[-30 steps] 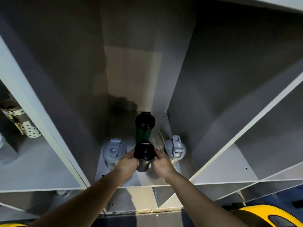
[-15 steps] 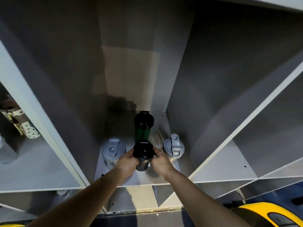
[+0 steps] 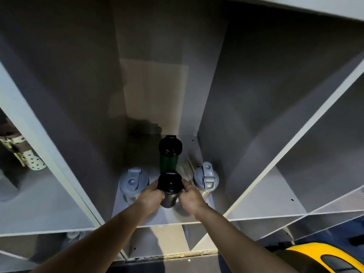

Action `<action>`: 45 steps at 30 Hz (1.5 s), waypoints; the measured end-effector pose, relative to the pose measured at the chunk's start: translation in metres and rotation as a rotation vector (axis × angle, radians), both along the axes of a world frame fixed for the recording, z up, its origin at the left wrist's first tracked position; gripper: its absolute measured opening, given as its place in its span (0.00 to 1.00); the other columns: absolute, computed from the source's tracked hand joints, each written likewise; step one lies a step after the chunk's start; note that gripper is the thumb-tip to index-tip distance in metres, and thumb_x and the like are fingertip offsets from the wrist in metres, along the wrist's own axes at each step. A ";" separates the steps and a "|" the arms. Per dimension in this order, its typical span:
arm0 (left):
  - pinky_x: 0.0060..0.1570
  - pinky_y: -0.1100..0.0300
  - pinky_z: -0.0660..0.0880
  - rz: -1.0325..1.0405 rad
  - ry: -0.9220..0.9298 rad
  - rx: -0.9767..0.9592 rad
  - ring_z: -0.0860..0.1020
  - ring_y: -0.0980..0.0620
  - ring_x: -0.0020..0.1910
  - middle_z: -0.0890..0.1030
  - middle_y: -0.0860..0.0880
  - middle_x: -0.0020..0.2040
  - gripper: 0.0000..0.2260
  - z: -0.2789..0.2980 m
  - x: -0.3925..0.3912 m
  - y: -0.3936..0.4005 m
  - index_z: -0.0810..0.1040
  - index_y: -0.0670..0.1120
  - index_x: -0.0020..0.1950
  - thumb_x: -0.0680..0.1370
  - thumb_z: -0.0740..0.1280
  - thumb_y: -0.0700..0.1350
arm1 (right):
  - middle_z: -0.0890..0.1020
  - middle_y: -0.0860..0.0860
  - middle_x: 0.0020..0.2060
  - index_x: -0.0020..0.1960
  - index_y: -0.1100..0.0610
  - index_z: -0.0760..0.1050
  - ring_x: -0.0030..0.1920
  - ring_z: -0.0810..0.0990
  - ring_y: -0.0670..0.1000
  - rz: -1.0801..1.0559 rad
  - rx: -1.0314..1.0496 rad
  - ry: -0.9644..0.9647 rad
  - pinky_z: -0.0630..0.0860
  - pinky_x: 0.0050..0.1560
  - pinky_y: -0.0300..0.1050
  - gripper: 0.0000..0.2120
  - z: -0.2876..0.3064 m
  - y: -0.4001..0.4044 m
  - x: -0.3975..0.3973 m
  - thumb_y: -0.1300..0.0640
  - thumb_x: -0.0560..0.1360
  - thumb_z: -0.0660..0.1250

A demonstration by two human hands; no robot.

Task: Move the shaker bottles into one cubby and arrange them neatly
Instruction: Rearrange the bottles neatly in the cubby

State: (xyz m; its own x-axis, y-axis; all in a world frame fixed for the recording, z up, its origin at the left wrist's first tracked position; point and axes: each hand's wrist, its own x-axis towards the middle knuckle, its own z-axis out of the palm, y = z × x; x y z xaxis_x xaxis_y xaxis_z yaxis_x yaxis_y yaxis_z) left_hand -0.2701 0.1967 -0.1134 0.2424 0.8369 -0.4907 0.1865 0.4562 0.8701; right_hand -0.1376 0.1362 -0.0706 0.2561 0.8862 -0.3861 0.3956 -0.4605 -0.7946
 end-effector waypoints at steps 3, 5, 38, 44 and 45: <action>0.55 0.55 0.72 -0.001 0.012 0.004 0.79 0.42 0.53 0.82 0.39 0.55 0.20 0.008 -0.001 -0.004 0.78 0.44 0.58 0.72 0.63 0.26 | 0.82 0.53 0.60 0.66 0.50 0.75 0.61 0.79 0.56 0.008 -0.003 0.013 0.74 0.65 0.50 0.22 -0.001 -0.001 0.001 0.63 0.74 0.59; 0.54 0.54 0.72 -0.020 0.045 0.021 0.79 0.40 0.54 0.82 0.39 0.54 0.19 0.010 -0.001 -0.005 0.78 0.48 0.56 0.70 0.63 0.30 | 0.82 0.53 0.60 0.66 0.50 0.74 0.61 0.79 0.56 0.002 0.002 0.023 0.74 0.65 0.51 0.21 0.001 0.000 0.002 0.63 0.75 0.60; 0.62 0.48 0.74 -0.102 -0.111 -0.020 0.82 0.41 0.54 0.85 0.42 0.53 0.18 0.035 0.100 -0.018 0.80 0.43 0.61 0.72 0.64 0.37 | 0.72 0.52 0.74 0.75 0.56 0.68 0.74 0.70 0.53 -0.411 0.148 0.143 0.62 0.77 0.53 0.22 -0.031 -0.008 0.096 0.52 0.82 0.58; 0.67 0.47 0.72 -0.133 -0.105 0.014 0.81 0.42 0.58 0.84 0.41 0.56 0.15 0.031 0.099 -0.021 0.81 0.43 0.60 0.74 0.66 0.37 | 0.73 0.49 0.73 0.74 0.54 0.69 0.73 0.71 0.51 -0.415 0.163 0.192 0.63 0.77 0.52 0.28 -0.051 -0.005 0.104 0.48 0.75 0.58; 0.67 0.47 0.72 -0.132 -0.097 0.018 0.81 0.42 0.58 0.85 0.42 0.55 0.16 0.030 0.099 -0.020 0.82 0.44 0.60 0.73 0.66 0.39 | 0.73 0.48 0.72 0.74 0.53 0.70 0.73 0.71 0.51 -0.411 0.162 0.195 0.63 0.77 0.52 0.28 -0.056 -0.004 0.107 0.48 0.75 0.59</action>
State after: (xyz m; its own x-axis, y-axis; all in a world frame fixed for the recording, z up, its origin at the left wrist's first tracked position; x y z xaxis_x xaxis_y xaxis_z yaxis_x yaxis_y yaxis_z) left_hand -0.1711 0.1763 -0.0835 0.3959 0.8035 -0.4447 0.1587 0.4171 0.8949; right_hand -0.0309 0.1319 -0.1269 0.5343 0.7796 -0.3267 0.0438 -0.4115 -0.9104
